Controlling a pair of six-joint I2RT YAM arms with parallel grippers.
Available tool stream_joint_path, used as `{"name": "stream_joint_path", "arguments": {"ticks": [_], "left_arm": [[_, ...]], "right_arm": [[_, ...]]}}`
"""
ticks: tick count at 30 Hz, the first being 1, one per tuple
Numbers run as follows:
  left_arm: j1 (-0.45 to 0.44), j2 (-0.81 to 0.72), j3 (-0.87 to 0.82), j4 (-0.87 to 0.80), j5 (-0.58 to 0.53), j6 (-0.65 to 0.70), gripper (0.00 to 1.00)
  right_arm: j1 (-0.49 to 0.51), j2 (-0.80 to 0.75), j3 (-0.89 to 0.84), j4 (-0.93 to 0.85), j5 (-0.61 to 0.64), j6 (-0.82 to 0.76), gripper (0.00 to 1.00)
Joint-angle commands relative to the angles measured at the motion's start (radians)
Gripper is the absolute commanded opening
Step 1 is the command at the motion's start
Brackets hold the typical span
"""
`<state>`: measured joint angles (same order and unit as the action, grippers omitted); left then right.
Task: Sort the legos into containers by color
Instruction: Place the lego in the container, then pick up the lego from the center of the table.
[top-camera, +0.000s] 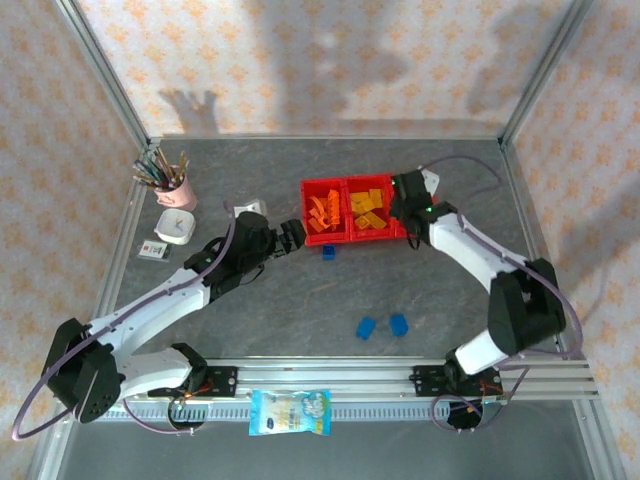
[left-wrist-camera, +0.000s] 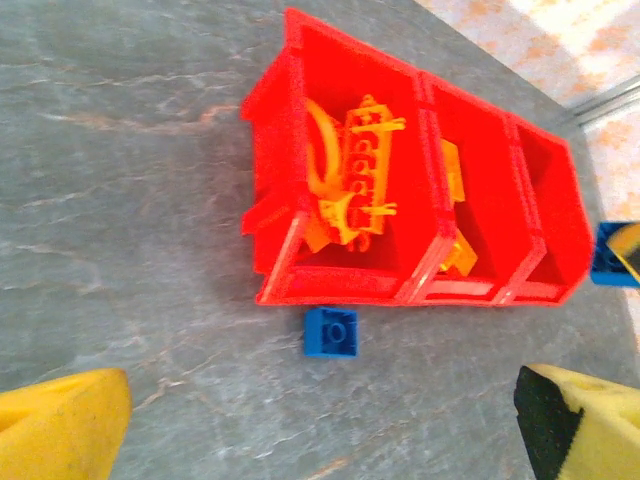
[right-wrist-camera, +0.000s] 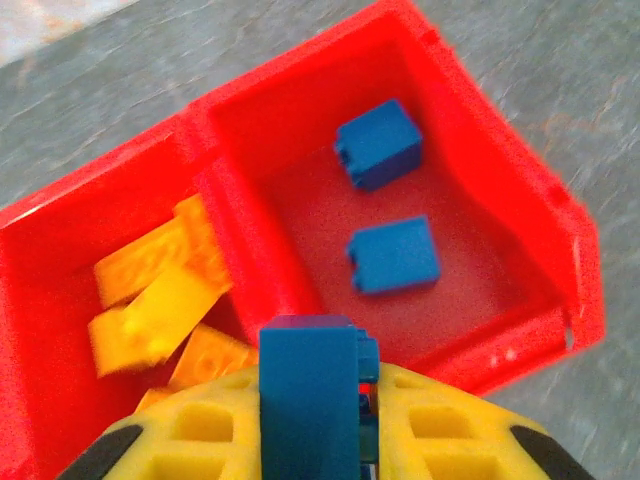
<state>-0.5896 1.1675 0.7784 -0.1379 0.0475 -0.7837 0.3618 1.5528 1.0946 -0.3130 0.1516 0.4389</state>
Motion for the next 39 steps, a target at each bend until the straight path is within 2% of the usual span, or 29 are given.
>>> {"name": "stream_joint_path", "arguments": {"ticks": [1, 7, 11, 16, 21, 30, 35, 39], "left_arm": [[-0.018, 0.038, 0.056, 0.046, 0.011, 0.021, 0.99], [-0.029, 0.086, 0.093, 0.058, 0.0, 0.03, 0.99], [-0.029, 0.099, 0.107, 0.043, -0.021, 0.045, 0.99], [-0.027, 0.103, 0.124, 0.026, -0.045, 0.049, 0.99], [-0.026, 0.072, 0.109, 0.011, -0.069, 0.05, 0.99], [-0.008, -0.009, 0.037, -0.02, -0.107, 0.044, 0.99], [0.005, -0.077, -0.028, -0.041, -0.129, 0.023, 0.99], [0.015, -0.128, -0.069, -0.072, -0.153, 0.008, 0.99]], "right_arm": [[-0.053, 0.098, 0.074, 0.012, -0.023, -0.092, 0.24], [-0.129, 0.274, 0.229, 0.023, -0.094, -0.135, 0.27], [-0.136, 0.352, 0.322, -0.01, -0.099, -0.159, 0.41], [-0.134, 0.342, 0.34, -0.017, -0.152, -0.158, 0.47], [-0.11, 0.254, 0.303, -0.043, -0.127, -0.164, 0.5], [0.008, 0.033, 0.131, -0.078, -0.072, -0.152, 0.56], [0.144, -0.06, 0.019, -0.078, -0.05, -0.122, 0.6], [0.269, -0.077, -0.045, -0.078, -0.024, -0.072, 0.64]]}}
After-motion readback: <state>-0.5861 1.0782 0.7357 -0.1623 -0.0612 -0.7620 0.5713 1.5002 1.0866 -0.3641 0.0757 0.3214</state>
